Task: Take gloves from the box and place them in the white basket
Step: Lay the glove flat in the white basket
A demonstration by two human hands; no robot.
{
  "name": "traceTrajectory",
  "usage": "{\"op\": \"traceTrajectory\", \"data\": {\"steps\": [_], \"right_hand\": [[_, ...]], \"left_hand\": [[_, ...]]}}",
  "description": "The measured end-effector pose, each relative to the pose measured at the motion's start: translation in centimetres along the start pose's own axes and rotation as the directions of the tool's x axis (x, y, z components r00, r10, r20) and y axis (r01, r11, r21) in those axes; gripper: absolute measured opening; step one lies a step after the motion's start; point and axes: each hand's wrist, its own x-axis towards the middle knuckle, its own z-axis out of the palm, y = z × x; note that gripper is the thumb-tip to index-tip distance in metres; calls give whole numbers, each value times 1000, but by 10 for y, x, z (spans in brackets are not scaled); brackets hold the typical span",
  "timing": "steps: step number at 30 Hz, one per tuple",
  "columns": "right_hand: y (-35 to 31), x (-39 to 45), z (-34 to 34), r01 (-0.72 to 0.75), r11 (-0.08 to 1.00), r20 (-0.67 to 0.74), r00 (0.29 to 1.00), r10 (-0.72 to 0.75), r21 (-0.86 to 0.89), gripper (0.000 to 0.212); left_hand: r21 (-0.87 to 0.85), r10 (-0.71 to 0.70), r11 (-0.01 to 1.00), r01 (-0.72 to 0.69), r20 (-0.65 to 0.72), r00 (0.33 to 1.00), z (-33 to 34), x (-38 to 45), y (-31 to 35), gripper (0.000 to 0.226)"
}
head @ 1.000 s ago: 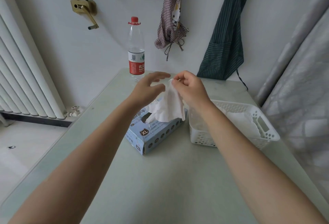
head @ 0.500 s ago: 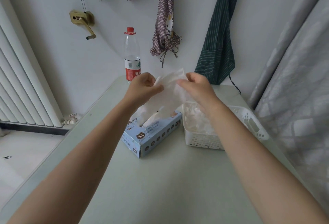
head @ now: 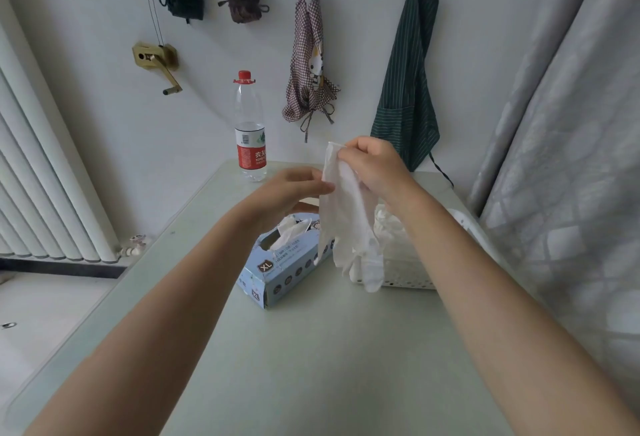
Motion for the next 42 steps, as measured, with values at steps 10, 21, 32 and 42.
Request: {"op": "traceTrajectory", "data": {"steps": [10,21,32,42], "right_hand": [[37,20,-5,-107,993,-127,985,113,58,15],[134,20,-69,-438,886,-136,879,458,154,10],[213,2,-115,-398,836,-342,899,274,-377,12],[216,-8,-116,-232,397,-241,970,26,-888,33]], "left_hand": [[-42,-290,957,289,-27,957,-22,15,-47,21],[467,-140,842,271,-297,945,33,113,-23,12],[907,-33,419,-35,54,998,148,130,-86,47],[930,-271,367,-23,131,953,150,131,-107,72]]}}
